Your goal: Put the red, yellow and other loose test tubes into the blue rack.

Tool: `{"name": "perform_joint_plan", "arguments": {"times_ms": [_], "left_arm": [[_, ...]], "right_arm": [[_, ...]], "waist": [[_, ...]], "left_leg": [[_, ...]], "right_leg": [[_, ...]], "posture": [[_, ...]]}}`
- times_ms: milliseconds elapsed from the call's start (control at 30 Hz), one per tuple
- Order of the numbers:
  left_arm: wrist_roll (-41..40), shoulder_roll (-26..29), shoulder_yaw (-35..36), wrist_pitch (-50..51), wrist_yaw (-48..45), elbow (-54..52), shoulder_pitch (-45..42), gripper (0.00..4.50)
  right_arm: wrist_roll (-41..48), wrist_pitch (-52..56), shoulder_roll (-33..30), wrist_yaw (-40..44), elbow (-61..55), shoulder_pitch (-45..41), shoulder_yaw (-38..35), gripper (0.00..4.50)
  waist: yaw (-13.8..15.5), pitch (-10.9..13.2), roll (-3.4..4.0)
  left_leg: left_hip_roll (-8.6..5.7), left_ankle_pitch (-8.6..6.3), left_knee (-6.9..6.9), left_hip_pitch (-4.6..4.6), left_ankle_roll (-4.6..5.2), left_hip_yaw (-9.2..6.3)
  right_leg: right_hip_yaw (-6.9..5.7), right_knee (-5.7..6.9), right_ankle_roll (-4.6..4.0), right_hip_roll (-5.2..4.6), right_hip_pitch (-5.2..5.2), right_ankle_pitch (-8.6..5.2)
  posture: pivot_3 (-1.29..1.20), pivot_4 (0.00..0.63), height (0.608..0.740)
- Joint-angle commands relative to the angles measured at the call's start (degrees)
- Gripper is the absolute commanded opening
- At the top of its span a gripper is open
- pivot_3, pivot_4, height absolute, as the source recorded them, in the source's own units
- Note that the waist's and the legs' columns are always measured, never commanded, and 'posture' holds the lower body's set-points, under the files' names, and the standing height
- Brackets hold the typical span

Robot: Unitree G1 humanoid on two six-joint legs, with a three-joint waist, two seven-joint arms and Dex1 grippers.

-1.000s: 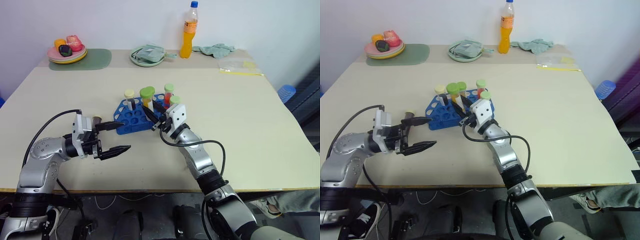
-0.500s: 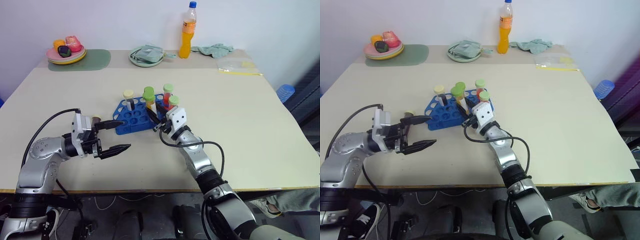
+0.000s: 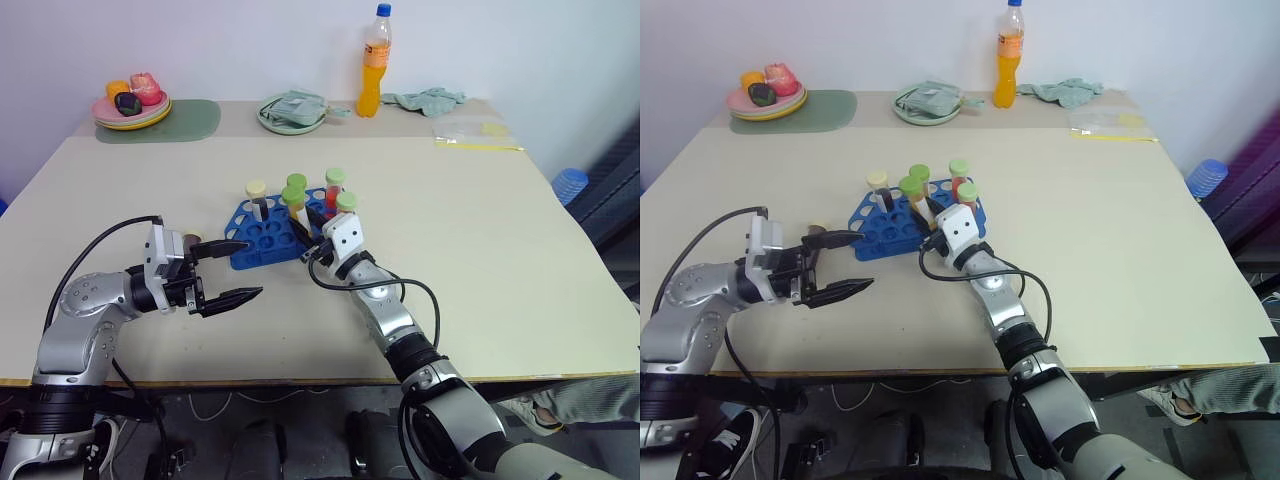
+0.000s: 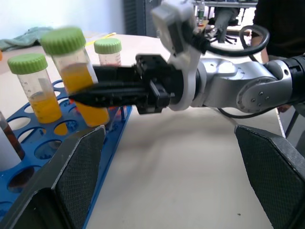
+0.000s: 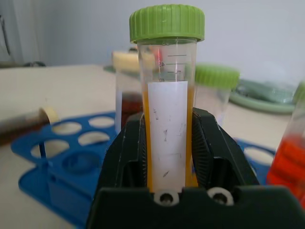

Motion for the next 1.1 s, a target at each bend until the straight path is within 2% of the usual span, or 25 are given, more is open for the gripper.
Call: {"name": "perform_joint_plan", "arguments": {"times_ms": [33, 100, 267, 367, 433, 533, 700, 800, 867, 933, 1000, 1100], "left_arm": [[-1.24, 0.63, 0.95, 0.25, 0.0, -2.2, -0.21, 4.5], [-1.03, 0.41, 1.02, -0.02, 0.31, -1.98, -0.28, 4.5], [-0.68, 0.61, 0.98, -0.32, 0.36, -2.05, -0.28, 4.5], [0.01, 1.54, 1.24, -0.8, -0.06, -1.93, 0.14, 4.5], [-0.33, 2.36, 1.98, -0.49, -0.3, -2.19, 0.88, 4.5], [-1.63, 3.86, 3.55, 1.1, -0.03, -2.94, 1.91, 4.5], [-3.32, 5.38, 6.33, 3.76, 2.07, -4.04, 2.36, 4.5], [-1.67, 6.62, 7.94, 5.28, 6.33, -4.61, 2.34, 4.5], [-3.94, 9.75, 8.84, 12.02, 7.19, -4.53, 2.47, 4.5], [-4.22, 11.6, 9.76, 14.24, 7.97, -3.62, 1.86, 4.5], [-7.43, 15.91, 9.09, 22.94, 5.59, -1.67, 0.14, 4.5], [-4.33, 19.53, 6.81, 28.12, 9.23, 1.19, -4.44, 4.5]], "right_arm": [[1.03, -0.35, 0.39, 1.95, -0.14, -0.87, -0.51, 0.79], [3.47, 0.12, 0.43, 4.48, -0.76, -0.99, -1.61, 1.85], [1.78, 1.35, -1.36, 2.5, -4.07, -0.14, -2.81, 4.3], [0.31, 3.05, -5.04, 4.97, -9.73, 3.74, -1.24, 4.41], [0.51, 5.53, -8.83, 8.64, -17.95, 8.63, 0.15, 4.41], [3.48, 11.37, -14.08, 12.65, -31.22, 15.52, -0.06, 4.41], [10.61, 23.38, -21.01, 16.21, -49.18, 22.27, -3.34, 4.41], [14.29, 28.53, -26.26, 19.38, -56.97, 24.28, -5.3, 4.41], [19.23, 33.22, -31.0, 23.15, -61.54, 24.66, -7.38, 4.41], [23.59, 37.58, -34.59, 25.94, -64.62, 23.78, -8.68, 4.41], [25.79, 40.15, -37.27, 27.92, -66.35, 22.12, -9.0, 4.41], [27.19, 42.06, -39.1, 29.52, -66.62, 20.2, -8.62, 4.41]], "waist": [[0.0, 0.0, 0.0], [0.01, 0.0, 0.0], [-0.07, 0.01, 0.01], [0.3, 0.0, 0.0], [0.51, -0.01, -0.01], [0.42, 0.0, -0.01], [0.14, 0.01, 0.0], [0.41, 0.0, -0.02], [0.49, 0.01, -0.07], [0.47, 0.02, -0.06], [0.37, 0.07, -0.15], [0.52, 0.11, -0.19]], "left_leg": [[0.0, 0.0, 0.0, 0.0, 0.0, 0.0], [0.0, 0.0, 0.0, 0.0, 0.0, 0.0], [0.0, 0.0, 0.0, 0.0, 0.0, -0.01], [0.0, 0.0, 0.0, -0.02, 0.0, -0.01], [-0.03, 0.0, 0.0, -0.04, 0.0, -0.01], [-0.05, -0.01, 0.0, -0.08, 0.0, 0.0], [-0.01, -0.01, -0.01, 0.0, 0.0, -0.03], [-0.01, -0.01, -0.02, 0.03, 0.0, -0.05], [-0.02, -0.01, -0.01, 0.03, 0.0, -0.05], [-0.02, -0.01, -0.01, 0.03, 0.01, -0.03], [-0.02, -0.01, -0.02, 0.04, 0.01, -0.04], [-0.01, -0.01, -0.03, 0.07, 0.01, -0.07]], "right_leg": [[0.0, 0.0, 0.0, 0.0, 0.0, 0.0], [0.0, 0.0, 0.0, 0.0, 0.0, 0.0], [0.0, 0.01, 0.0, 0.0, 0.0, 0.0], [0.0, -0.01, 0.0, -0.01, 0.0, 0.0], [0.0, -0.04, 0.0, -0.04, 0.0, -0.01], [0.0, -0.1, -0.01, -0.07, 0.0, -0.01], [0.03, -0.05, -0.03, 0.01, -0.01, -0.02], [0.03, -0.01, -0.1, 0.01, -0.01, -0.07], [0.02, -0.04, -0.13, 0.01, 0.01, -0.09], [0.03, -0.06, -0.13, 0.01, 0.01, -0.09], [0.03, -0.06, -0.15, 0.02, 0.0, -0.1], [0.02, -0.04, -0.21, 0.05, -0.02, -0.15]], "posture": [[0.0, 0.15, 0.74], [0.0, 0.15, 0.74], [0.0, 0.15, 0.74], [0.0, 0.15, 0.74], [0.0, 0.15, 0.74], [0.0, 0.15, 0.74], [0.0, 0.15, 0.74], [0.0, 0.15, 0.74], [0.0, 0.15, 0.74], [0.0, 0.15, 0.74], [0.0, 0.15, 0.74], [0.0, 0.15, 0.74]]}}
